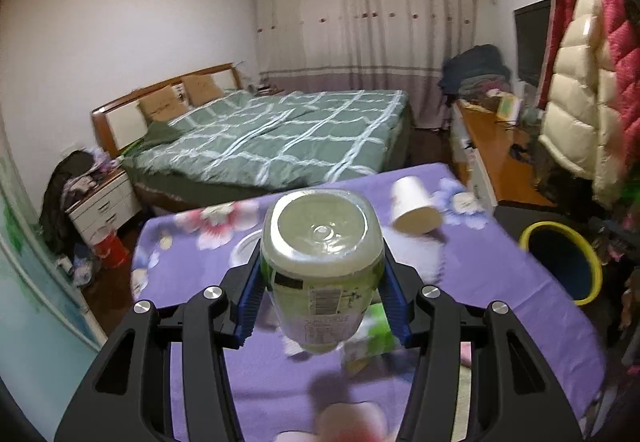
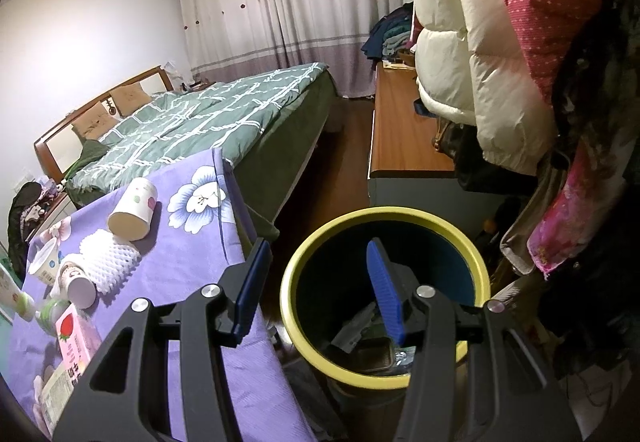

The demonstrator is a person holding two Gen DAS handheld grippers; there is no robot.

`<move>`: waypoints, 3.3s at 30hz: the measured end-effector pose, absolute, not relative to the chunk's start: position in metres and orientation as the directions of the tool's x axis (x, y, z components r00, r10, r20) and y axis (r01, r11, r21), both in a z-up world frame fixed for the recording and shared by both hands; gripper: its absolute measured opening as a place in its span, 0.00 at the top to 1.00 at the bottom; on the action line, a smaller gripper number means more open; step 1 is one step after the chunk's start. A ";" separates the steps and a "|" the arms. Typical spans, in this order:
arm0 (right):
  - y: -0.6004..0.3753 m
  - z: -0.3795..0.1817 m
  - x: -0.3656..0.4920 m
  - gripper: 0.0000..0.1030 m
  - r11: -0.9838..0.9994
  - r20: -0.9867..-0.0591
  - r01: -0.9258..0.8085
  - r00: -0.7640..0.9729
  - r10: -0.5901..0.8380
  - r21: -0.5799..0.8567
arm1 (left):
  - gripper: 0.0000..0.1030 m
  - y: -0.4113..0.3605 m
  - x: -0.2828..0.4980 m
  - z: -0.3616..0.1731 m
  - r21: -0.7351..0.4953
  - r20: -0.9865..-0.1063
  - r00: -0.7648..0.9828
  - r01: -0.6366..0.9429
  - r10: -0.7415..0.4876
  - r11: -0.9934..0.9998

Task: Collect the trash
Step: 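Carry the bottle with the left tool and drop it into the bin, then reach the right tool to the white foam net and grasp it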

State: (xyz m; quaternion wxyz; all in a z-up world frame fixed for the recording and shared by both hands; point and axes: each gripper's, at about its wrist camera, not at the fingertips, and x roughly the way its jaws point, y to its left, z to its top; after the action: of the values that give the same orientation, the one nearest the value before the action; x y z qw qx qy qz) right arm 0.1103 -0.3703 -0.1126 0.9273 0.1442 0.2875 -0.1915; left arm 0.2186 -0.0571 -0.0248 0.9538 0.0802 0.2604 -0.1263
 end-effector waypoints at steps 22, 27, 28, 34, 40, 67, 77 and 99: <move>-0.460 -0.132 0.048 0.53 0.824 -0.617 0.534 0.717 -0.324 0.188 | 0.50 -0.381 0.217 -0.030 -0.014 -0.581 0.564 0.714 -0.587 0.700; -0.473 -0.136 0.039 0.53 0.810 -0.622 0.553 0.708 -0.335 0.194 | 0.50 -0.426 0.226 -0.061 -0.055 -0.631 0.505 0.727 -0.588 0.684; -0.476 -0.137 0.037 0.53 0.807 -0.624 0.558 0.705 -0.338 0.194 | 0.50 -0.433 0.227 -0.066 -0.056 -0.639 0.500 0.727 -0.584 0.684; -0.478 -0.139 0.031 0.51 0.799 -0.629 0.569 0.697 -0.344 0.193 | 0.20 -0.439 0.230 -0.081 -0.050 -0.640 0.522 0.704 -0.564 0.709; -0.464 -0.133 0.036 0.49 0.816 -0.622 0.549 0.707 -0.337 0.181 | 0.18 -0.380 0.222 -0.043 -0.071 -0.589 0.571 0.668 -0.572 0.740; -0.195 -0.116 0.202 0.49 0.996 -0.661 -0.019 0.747 0.072 0.088 | 0.09 0.071 0.249 -0.063 -0.075 -0.451 0.892 -0.079 0.037 0.994; -0.171 -0.133 0.291 0.49 0.992 -0.765 -0.111 0.634 0.115 0.058 | 0.09 0.066 0.269 -0.098 -0.073 -0.483 0.875 -0.056 0.014 0.996; -0.161 -0.169 0.333 0.70 0.986 -0.839 -0.143 0.523 0.152 0.089 | 0.09 0.033 0.265 -0.104 -0.015 -0.502 0.865 -0.008 -0.001 1.000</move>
State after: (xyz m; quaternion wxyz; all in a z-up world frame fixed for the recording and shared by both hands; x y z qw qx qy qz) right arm 0.3331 -0.1612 -0.1694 0.8727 0.0045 0.4808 0.0843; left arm 0.2650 0.0334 -0.1042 0.9655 -0.0084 0.2602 0.0019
